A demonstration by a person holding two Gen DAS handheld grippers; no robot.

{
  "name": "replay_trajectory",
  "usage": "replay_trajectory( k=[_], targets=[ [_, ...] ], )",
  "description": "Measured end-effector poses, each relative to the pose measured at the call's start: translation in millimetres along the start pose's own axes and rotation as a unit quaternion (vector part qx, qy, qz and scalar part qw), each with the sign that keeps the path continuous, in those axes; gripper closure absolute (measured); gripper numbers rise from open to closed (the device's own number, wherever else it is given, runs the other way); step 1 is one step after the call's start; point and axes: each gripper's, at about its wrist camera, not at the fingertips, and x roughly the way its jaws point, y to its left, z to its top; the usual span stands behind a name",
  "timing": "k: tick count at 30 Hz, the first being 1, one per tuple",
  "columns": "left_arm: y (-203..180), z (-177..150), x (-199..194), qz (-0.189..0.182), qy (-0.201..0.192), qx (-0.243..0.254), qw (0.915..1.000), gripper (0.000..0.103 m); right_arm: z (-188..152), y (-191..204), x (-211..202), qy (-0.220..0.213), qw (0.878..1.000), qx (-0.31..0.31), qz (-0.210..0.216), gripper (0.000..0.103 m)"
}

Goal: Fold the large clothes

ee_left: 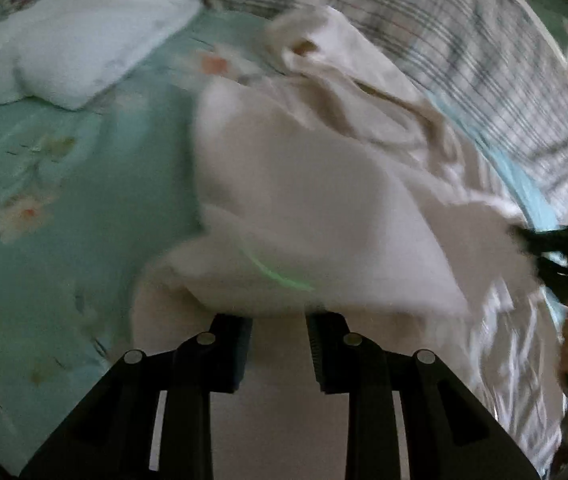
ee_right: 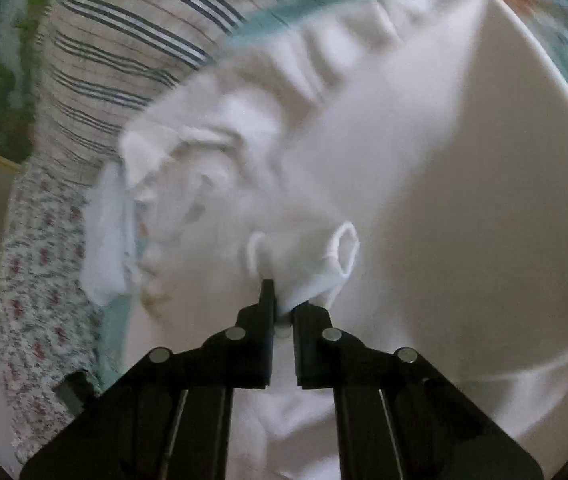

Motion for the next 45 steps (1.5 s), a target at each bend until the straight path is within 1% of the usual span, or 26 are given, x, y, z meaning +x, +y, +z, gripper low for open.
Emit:
replay_trajectory(
  k=[1,2,4,5,6,8,9,12,14,19,21,23,25,26,28,29,31,34,35,36,37,39,40,42,44,45],
  targets=[
    [3.6,2.8,1.8,0.009,-0.003,-0.007,0.9999,0.077,3.8,13.3,-25.0,-0.059,0.997,-0.017,0.042,0.095],
    [9.9,5.6,2.8,0.018,-0.008,-0.016,0.9997,0.078,4.2,23.2,-46.9,-0.106,0.992,-0.038,0.063,0.096],
    [16.0,5.3,4.7,0.013,-0.010,-0.031,0.9994,0.085,-1.0,35.2,-81.4,-0.175,0.978,-0.077,0.078,0.095],
    [17.3,4.1,4.6,0.012,-0.012,-0.033,0.9993,0.086,-6.0,35.1,-91.5,-0.190,0.976,-0.091,0.061,0.096],
    [16.3,3.8,5.2,0.017,-0.013,-0.031,0.9993,0.086,-8.1,31.9,-89.4,-0.180,0.979,-0.094,0.037,0.096],
    [17.3,1.4,4.1,0.024,-0.016,-0.031,0.9991,0.087,-14.6,10.2,-69.1,-0.126,0.988,-0.083,-0.045,0.096],
    [18.1,1.6,3.7,0.024,-0.016,-0.035,0.9990,0.089,-18.2,-2.9,-61.1,-0.107,0.990,-0.066,-0.059,0.096],
    [28.6,-0.3,-1.1,0.015,-0.014,-0.062,0.9978,0.095,-30.9,-43.2,-47.6,-0.068,0.995,-0.004,-0.077,0.095],
    [35.3,-4.9,-5.0,0.026,-0.014,-0.072,0.9969,0.101,-38.8,-52.0,-45.5,-0.052,0.995,0.011,-0.079,0.094],
    [46.5,-15.8,-18.3,0.002,0.015,-0.060,0.9981,0.100,-46.0,-44.7,-43.8,-0.034,0.994,-0.022,-0.098,0.092],
    [41.5,-18.1,-33.1,-0.030,0.032,-0.038,0.9983,0.090,-48.3,-44.6,-46.6,-0.026,0.995,-0.024,-0.091,0.092],
    [34.3,-14.8,-50.4,-0.064,0.027,-0.016,0.9975,0.083,-48.7,-46.5,-49.0,-0.023,0.997,-0.019,-0.067,0.091],
    [24.4,-0.6,-60.9,-0.066,0.011,0.005,0.9978,0.065,-44.9,-49.3,-52.3,-0.029,0.998,-0.012,-0.053,0.084],
    [19.9,12.3,-61.9,-0.050,-0.004,0.011,0.9987,0.055,-41.3,-48.9,-51.8,-0.035,0.998,-0.009,-0.054,0.075],
    [17.0,31.3,-54.4,-0.033,-0.017,0.010,0.9992,0.053,-34.0,-51.6,-54.3,-0.047,0.997,0.001,-0.055,0.062],
    [16.7,41.0,-46.9,-0.028,-0.020,0.006,0.9994,0.053,-29.4,-53.9,-55.5,-0.052,0.997,0.009,-0.052,0.060],
    [19.4,61.2,-21.8,-0.024,-0.012,-0.010,0.9996,0.053,-21.2,-59.3,-52.2,-0.046,0.998,0.026,-0.043,0.059],
    [24.1,85.3,23.9,-0.014,0.018,-0.030,0.9993,0.053,-10.5,-67.1,-31.8,0.001,0.998,0.053,-0.045,0.059],
    [24.4,89.3,34.7,-0.006,0.024,-0.032,0.9992,0.054,-7.6,-66.6,-26.7,0.009,0.998,0.052,-0.042,0.062],
    [22.1,92.3,43.2,0.001,0.028,-0.032,0.9991,0.055,-5.7,-63.9,-25.1,0.011,0.998,0.045,-0.040,0.073],
    [22.0,93.7,51.2,0.011,0.031,-0.032,0.9990,0.055,-3.6,-58.5,-27.8,0.002,0.999,0.034,-0.033,0.096],
    [23.0,90.5,57.2,0.022,0.026,-0.025,0.9991,0.053,-4.0,-35.9,-60.9,-0.092,0.995,-0.017,0.031,0.097],
    [21.2,89.6,58.3,0.028,0.023,-0.020,0.9992,0.053,-7.9,-19.6,-83.6,-0.148,0.986,-0.063,0.051,0.097],
    [16.7,88.1,61.1,0.039,0.016,-0.010,0.9991,0.052,-13.9,-3.6,-99.4,-0.181,0.976,-0.116,0.019,0.097],
    [13.9,86.7,62.9,0.048,0.010,-0.007,0.9988,0.052,-14.1,-9.5,-81.9,-0.124,0.983,-0.123,-0.064,0.097],
    [14.0,86.3,63.0,0.048,0.009,-0.008,0.9988,0.052,-15.6,-17.1,-74.4,-0.101,0.984,-0.116,-0.089,0.096]
  ],
)
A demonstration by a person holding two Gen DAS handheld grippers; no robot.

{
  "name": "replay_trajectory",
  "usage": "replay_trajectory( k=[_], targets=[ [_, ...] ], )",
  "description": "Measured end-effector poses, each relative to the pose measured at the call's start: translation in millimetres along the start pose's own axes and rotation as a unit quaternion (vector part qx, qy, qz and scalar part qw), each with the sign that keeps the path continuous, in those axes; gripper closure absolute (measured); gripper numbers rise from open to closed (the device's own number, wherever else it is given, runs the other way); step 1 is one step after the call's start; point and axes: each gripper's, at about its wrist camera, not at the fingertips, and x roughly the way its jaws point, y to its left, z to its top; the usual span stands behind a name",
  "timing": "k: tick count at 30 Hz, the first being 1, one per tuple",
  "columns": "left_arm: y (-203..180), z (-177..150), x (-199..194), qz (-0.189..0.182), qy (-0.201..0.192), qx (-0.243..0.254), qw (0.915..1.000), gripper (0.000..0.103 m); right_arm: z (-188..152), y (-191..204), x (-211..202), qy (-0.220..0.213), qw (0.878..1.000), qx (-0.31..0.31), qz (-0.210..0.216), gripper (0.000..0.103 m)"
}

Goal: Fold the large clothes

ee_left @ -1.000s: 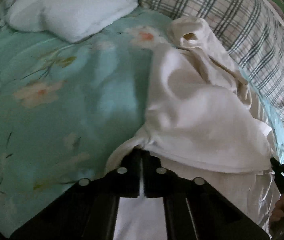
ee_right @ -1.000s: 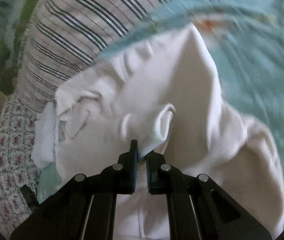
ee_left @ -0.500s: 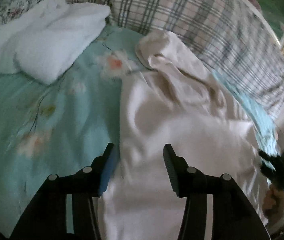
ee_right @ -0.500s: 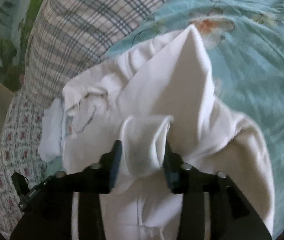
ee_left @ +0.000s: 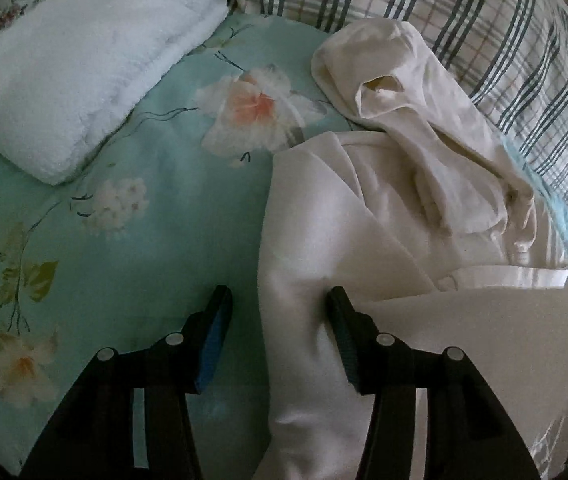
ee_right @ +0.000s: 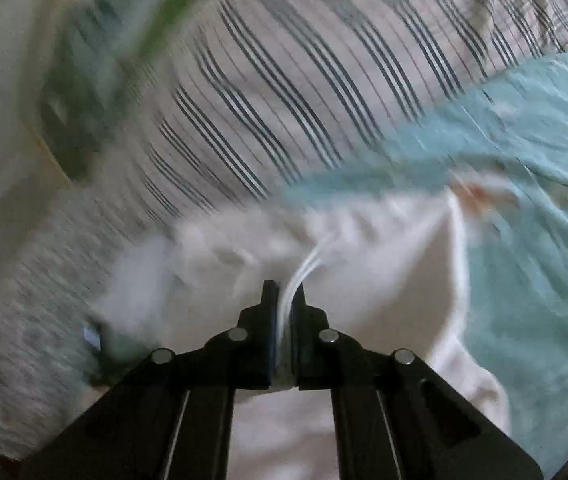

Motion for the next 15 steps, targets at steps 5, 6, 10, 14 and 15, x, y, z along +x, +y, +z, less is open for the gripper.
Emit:
replay_trajectory(
  k=[5,6,10,14,15],
  targets=[
    [10.4,0.6,-2.6,0.008,-0.013,-0.017,0.9997,0.052,-23.0,-29.4,-3.9,0.038,0.995,0.049,-0.077,0.091],
    [12.3,1.2,-2.9,0.012,-0.015,-0.021,0.9996,0.052,-22.9,-31.4,-13.1,0.022,0.993,0.052,-0.103,0.090],
    [15.6,5.2,-3.4,0.014,-0.014,-0.029,0.9994,0.052,-12.4,-20.7,-16.1,0.003,0.995,0.045,-0.084,0.086],
    [13.5,16.1,-4.0,-0.011,-0.007,-0.027,0.9995,0.053,3.1,-15.4,25.5,0.062,0.994,0.026,-0.082,0.047],
    [12.0,19.4,-2.6,-0.019,-0.003,-0.023,0.9996,0.052,4.8,-16.9,37.5,0.084,0.993,0.026,-0.084,0.047]
  ],
)
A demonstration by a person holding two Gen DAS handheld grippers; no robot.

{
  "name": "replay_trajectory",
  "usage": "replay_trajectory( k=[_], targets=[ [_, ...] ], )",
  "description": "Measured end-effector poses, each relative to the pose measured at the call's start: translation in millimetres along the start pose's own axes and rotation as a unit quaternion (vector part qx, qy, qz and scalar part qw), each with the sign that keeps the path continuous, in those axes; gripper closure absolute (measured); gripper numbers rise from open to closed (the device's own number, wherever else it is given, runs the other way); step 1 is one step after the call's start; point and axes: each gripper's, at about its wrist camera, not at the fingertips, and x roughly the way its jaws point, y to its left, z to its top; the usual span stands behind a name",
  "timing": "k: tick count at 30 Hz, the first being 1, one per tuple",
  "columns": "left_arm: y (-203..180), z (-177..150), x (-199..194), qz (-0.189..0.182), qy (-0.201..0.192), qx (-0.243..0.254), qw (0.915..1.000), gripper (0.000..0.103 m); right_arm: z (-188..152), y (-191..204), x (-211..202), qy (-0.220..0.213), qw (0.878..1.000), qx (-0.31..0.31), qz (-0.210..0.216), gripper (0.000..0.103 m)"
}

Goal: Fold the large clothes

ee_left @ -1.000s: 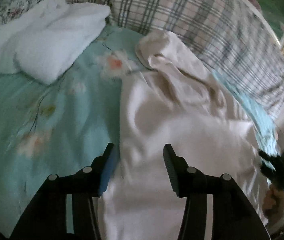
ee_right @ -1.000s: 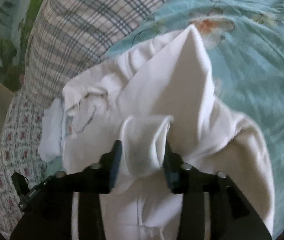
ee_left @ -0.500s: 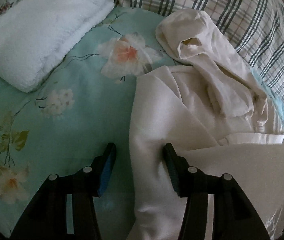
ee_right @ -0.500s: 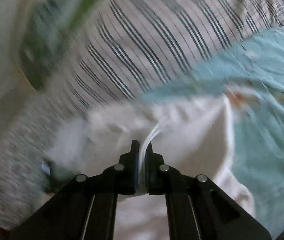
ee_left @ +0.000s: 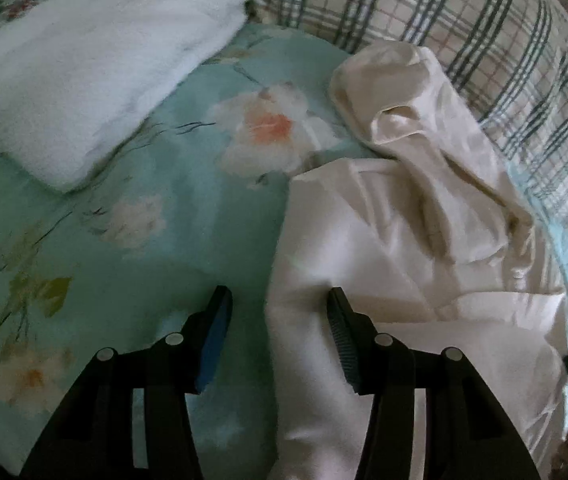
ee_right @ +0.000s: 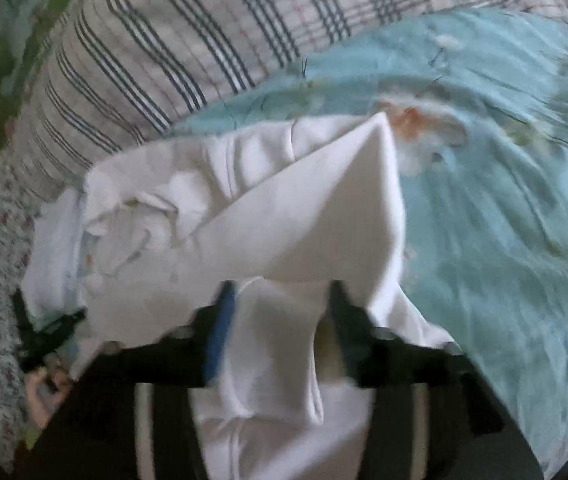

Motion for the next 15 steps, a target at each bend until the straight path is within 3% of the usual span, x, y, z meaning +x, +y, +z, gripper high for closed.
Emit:
replay_trajectory(
  k=[3,4,5,7,8,10,12,14,15],
  targets=[
    [-13.8,8.8,8.1,-0.009,0.013,0.031,0.9994,0.049,-2.0,6.5,25.2,0.068,0.997,-0.009,0.040,0.048],
    [-21.2,9.7,12.9,0.000,0.018,0.048,0.9987,0.049,-5.2,12.4,27.1,0.074,0.996,-0.028,0.036,0.066],
    [-27.6,8.4,16.5,0.022,0.015,0.064,0.9976,0.049,-7.5,16.3,25.3,0.069,0.996,-0.039,0.029,0.094],
    [-36.8,3.9,18.9,0.051,0.000,0.087,0.9949,0.052,-5.6,19.0,1.7,0.006,0.998,-0.042,0.046,0.094],
    [-38.7,1.7,18.3,0.058,-0.008,0.091,0.9942,0.054,-3.8,21.5,-18.5,-0.044,0.996,-0.049,0.064,0.094],
    [-38.3,-1.9,17.2,0.062,-0.020,0.086,0.9942,0.055,-6.0,22.7,-44.0,-0.096,0.992,-0.059,0.063,0.094],
    [-33.7,-2.2,16.6,0.057,-0.024,0.069,0.9957,0.055,-9.7,17.0,-42.1,-0.071,0.996,-0.058,0.023,0.093],
    [-30.0,0.1,15.3,0.058,-0.027,0.054,0.9965,0.055,-16.3,4.1,-24.9,-0.012,0.997,-0.043,-0.063,0.087],
    [-27.3,1.6,15.0,0.062,-0.028,0.049,0.9965,0.055,-19.6,-1.6,-23.0,-0.007,0.996,-0.032,-0.080,0.087]
  ],
)
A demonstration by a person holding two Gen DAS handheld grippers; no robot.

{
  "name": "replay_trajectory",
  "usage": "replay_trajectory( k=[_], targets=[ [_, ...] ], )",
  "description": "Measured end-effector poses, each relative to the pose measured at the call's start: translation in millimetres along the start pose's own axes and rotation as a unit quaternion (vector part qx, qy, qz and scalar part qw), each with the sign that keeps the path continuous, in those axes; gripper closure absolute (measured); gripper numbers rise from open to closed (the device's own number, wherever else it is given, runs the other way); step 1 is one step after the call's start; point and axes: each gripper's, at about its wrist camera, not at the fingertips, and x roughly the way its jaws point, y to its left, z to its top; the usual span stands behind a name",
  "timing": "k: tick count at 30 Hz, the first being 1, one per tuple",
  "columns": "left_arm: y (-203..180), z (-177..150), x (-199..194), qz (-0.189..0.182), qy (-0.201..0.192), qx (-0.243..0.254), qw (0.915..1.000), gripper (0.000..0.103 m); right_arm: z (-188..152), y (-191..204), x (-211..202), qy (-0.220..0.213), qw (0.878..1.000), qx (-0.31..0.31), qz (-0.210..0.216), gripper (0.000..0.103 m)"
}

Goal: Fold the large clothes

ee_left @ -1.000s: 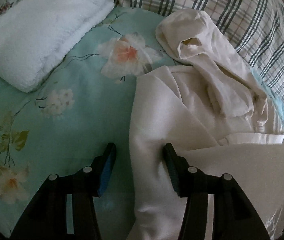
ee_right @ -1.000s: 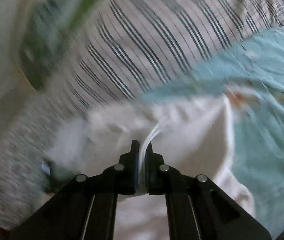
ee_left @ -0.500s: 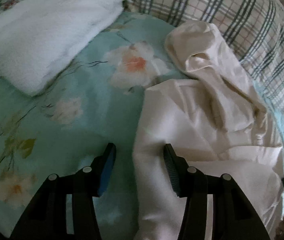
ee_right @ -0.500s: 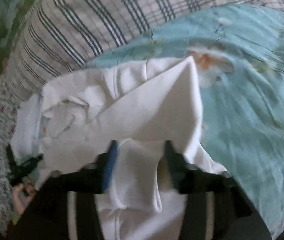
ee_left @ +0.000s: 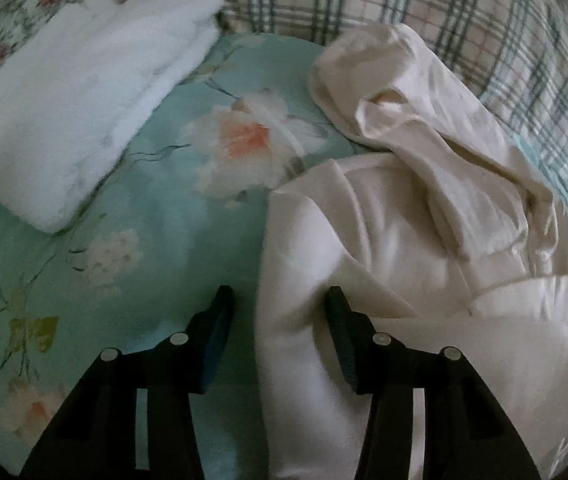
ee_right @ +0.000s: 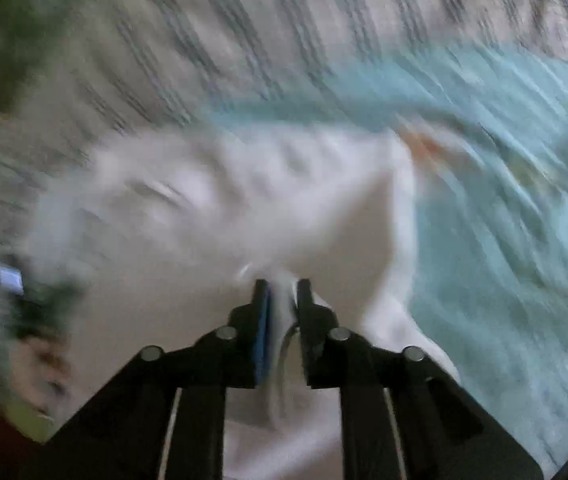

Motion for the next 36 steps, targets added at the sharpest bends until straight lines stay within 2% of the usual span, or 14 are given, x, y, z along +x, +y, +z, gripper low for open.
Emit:
replay_trajectory(
  k=[1,3,5,7,9,11,13,15,20,22,27,31,35,36],
  targets=[
    [3.1,1.1,-0.2,0.005,0.001,-0.006,1.0000,0.055,-4.8,-7.0,-1.6,-0.001,1.000,0.012,-0.001,0.087],
    [14.1,1.8,-6.0,0.003,0.005,-0.029,0.9996,0.059,-8.0,-8.9,-10.9,-0.020,0.999,0.036,0.023,0.087],
    [22.2,-1.6,-21.6,-0.021,0.002,-0.050,0.9985,0.063,-6.4,3.4,-17.6,-0.035,0.998,0.018,0.056,0.085],
    [21.2,-6.7,-40.1,-0.056,-0.010,-0.054,0.9969,0.063,-0.9,20.3,-10.0,-0.021,0.996,-0.007,0.091,0.083],
    [8.4,-17.9,-58.5,-0.109,-0.016,-0.034,0.9933,0.062,0.2,38.0,3.7,0.002,0.993,-0.039,0.109,0.083],
    [-7.7,-34.3,-63.4,-0.141,0.002,-0.002,0.9901,0.061,-1.5,46.8,27.7,0.045,0.991,-0.056,0.115,0.073],
    [-16.5,-48.4,-58.0,-0.129,0.023,0.023,0.9911,0.061,-8.2,39.8,45.0,0.083,0.992,-0.042,0.088,0.069],
    [-17.3,-63.1,-46.6,-0.106,0.040,0.043,0.9927,0.062,-10.2,28.9,43.8,0.075,0.992,-0.025,0.094,0.070],
    [-8.7,-60.0,-49.1,-0.116,0.044,0.028,0.9919,0.061,-7.5,5.1,21.0,0.050,0.996,0.013,0.074,0.069],
    [-9.6,-53.0,-53.4,-0.121,0.048,0.018,0.9913,0.057,-1.0,6.8,15.3,0.043,0.995,0.021,0.086,0.069],
    [-7.7,-20.8,-62.9,-0.137,0.027,-0.007,0.9902,0.046,24.2,30.4,10.8,0.032,0.986,0.023,0.165,0.066],
    [-4.4,25.3,-55.3,-0.139,0.013,-0.029,0.9898,0.042,54.4,69.5,23.7,0.029,0.977,0.010,0.212,0.051],
    [-10.4,83.5,-31.9,-0.127,0.004,-0.017,0.9917,0.034,100.9,108.9,47.2,0.013,0.981,-0.035,0.193,0.046],
    [-12.3,99.7,-22.1,-0.103,-0.001,-0.008,0.9947,0.034,113.4,115.1,54.8,0.013,0.981,-0.047,0.188,0.046]
  ],
)
